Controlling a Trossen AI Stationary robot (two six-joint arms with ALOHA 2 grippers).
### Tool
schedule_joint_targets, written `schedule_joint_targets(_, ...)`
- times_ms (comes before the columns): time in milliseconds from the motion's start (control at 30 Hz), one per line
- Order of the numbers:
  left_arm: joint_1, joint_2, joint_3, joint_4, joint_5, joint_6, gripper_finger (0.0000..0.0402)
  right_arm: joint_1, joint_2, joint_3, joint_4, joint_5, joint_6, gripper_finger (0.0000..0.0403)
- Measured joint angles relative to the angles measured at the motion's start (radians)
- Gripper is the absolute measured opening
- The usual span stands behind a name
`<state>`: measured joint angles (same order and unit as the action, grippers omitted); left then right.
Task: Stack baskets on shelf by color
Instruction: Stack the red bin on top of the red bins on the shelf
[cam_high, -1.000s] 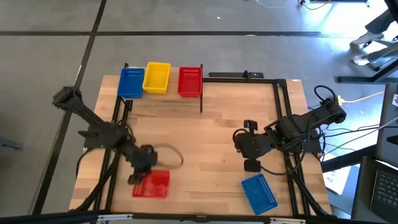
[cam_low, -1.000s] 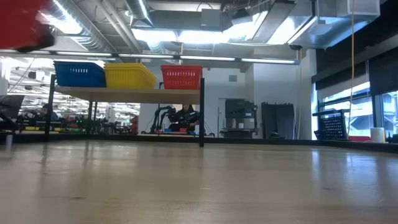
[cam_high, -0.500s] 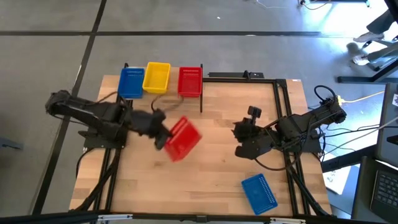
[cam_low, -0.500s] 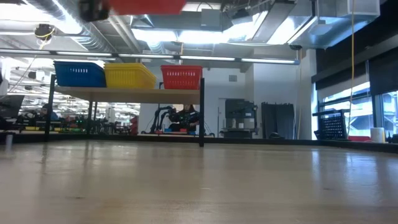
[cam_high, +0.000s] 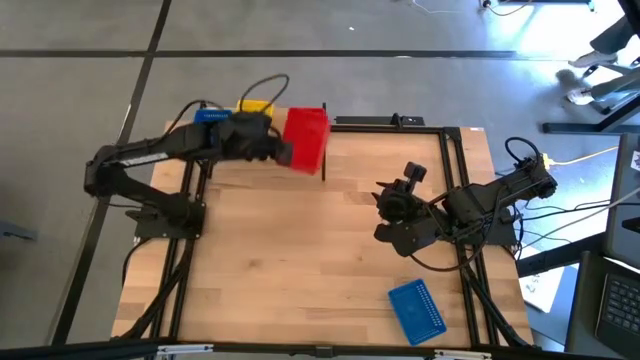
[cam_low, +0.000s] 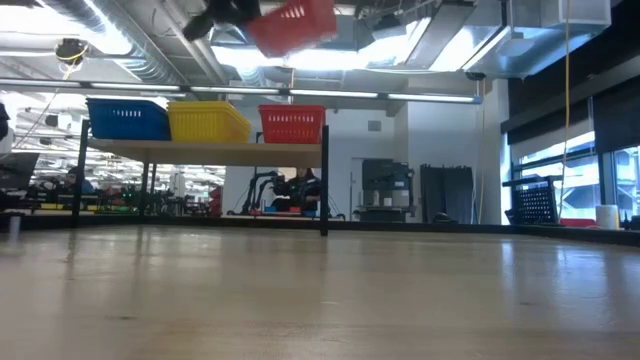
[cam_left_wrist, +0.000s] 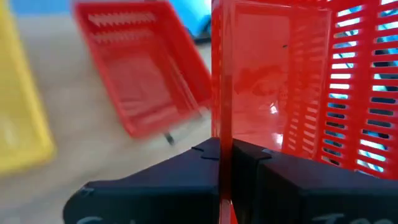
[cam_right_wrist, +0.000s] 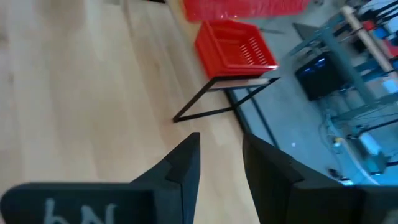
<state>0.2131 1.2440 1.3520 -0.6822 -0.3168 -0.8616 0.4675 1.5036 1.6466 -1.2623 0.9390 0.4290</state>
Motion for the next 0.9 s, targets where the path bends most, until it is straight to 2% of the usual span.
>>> schedule_joint_targets(200,0.137,0.094,0.06,0.003,-0.01,-0.025,0.0,-0.006,0.0,0.0,0.0,0.011,-0.037,0.0117)
schedule_joint_targets(300,0.182,0.14,0.063,0.0,0.028,-0.044,0.0,-0.008,0.0,0.0,0.0,0.012,-0.054,0.0117)
schedule_joint_targets(533,0.218,0.221,0.063,0.001,0.044,-0.05,0.0,-0.014,0.0,0.0,0.0,0.013,-0.084,0.0117)
schedule_joint_targets(800,0.239,0.212,0.064,-0.001,0.008,-0.052,0.0,-0.014,0.0,0.001,0.0,0.013,-0.1,0.0117)
schedule_joint_targets(900,0.239,0.212,0.065,-0.049,0.008,-0.052,0.0,-0.014,0.0,0.001,-0.001,0.013,-0.101,0.0117)
